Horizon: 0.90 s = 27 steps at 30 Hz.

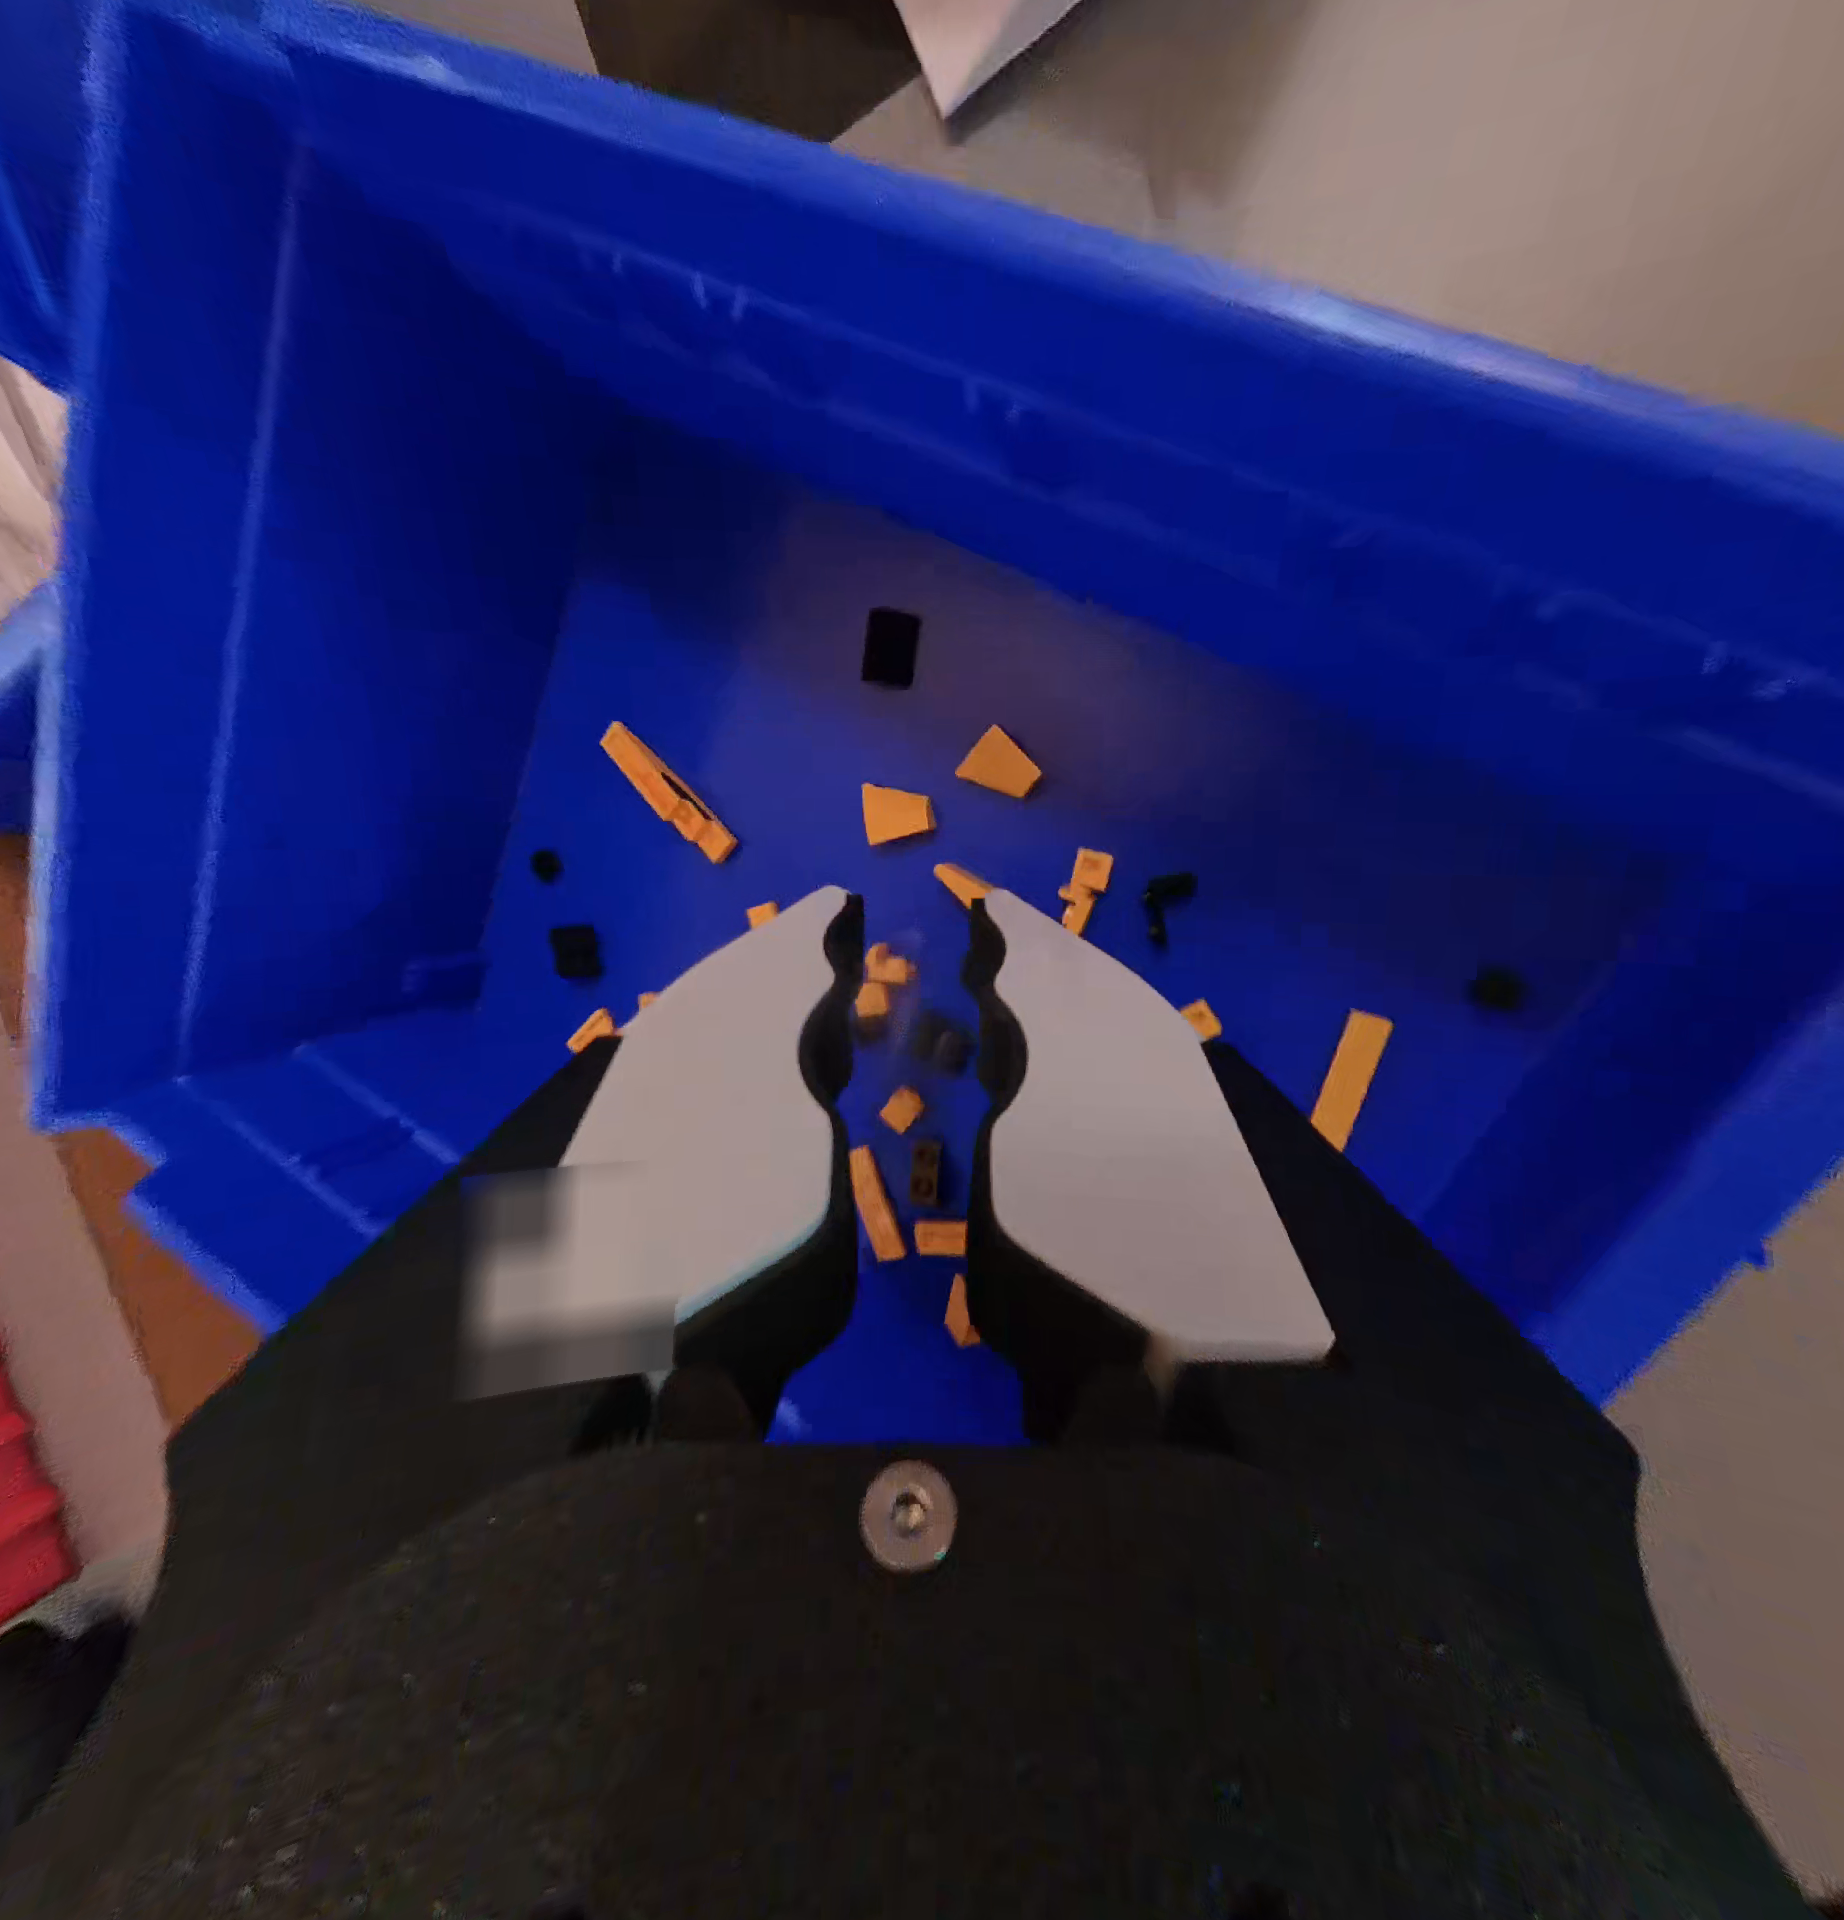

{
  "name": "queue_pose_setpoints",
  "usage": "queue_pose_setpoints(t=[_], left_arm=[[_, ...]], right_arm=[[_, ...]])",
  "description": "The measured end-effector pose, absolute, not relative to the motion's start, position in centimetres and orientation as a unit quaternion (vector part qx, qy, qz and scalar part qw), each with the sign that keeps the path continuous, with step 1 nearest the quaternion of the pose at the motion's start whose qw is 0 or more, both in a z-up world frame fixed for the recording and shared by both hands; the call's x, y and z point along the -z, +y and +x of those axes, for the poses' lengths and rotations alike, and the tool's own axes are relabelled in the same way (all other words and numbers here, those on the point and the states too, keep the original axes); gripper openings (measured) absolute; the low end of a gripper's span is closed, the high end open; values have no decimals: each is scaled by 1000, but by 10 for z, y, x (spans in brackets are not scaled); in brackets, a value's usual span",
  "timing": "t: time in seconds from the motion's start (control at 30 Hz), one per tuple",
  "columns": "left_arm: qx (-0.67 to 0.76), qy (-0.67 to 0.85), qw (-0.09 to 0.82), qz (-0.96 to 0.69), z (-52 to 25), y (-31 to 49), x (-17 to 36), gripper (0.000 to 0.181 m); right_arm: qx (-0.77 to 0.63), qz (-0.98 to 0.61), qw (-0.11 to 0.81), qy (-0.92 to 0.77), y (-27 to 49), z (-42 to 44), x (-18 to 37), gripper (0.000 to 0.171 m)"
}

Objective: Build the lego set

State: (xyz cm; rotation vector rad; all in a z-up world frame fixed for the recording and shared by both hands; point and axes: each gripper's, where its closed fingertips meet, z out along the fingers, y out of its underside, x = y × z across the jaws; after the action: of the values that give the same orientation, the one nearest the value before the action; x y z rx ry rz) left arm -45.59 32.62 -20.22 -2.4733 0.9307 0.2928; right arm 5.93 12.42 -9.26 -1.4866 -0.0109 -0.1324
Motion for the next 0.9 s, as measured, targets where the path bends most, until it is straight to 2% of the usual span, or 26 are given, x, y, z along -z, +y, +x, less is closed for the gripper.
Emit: queue_pose_setpoints(t=[0.13,0.2,0.33,0.47,0.6,0.7,0.73,0.9], left_arm=[[-8,375,264,-889,-432,338,155,17],[55,387,236,-890,-424,350,149,17],[135,385,107,-907,-428,358,184,22],[98,391,60,-913,-436,365,231,25],[47,401,59,-913,-439,372,256,24],[27,400,66,-914,-443,377,257,0],[27,400,65,-914,-444,376,256,0],[64,418,139,-896,-436,367,212,0]], right_arm=[[46,-677,734,-2,125,60,95,2],[41,-678,734,-3,124,58,95,2],[33,-673,739,-4,122,57,90,2],[33,-668,743,-9,120,54,86,2],[30,-669,743,-11,120,53,86,2],[28,-669,743,-12,120,52,86,2],[27,-668,743,-12,119,52,85,2],[21,-665,746,-10,118,52,83,2]])
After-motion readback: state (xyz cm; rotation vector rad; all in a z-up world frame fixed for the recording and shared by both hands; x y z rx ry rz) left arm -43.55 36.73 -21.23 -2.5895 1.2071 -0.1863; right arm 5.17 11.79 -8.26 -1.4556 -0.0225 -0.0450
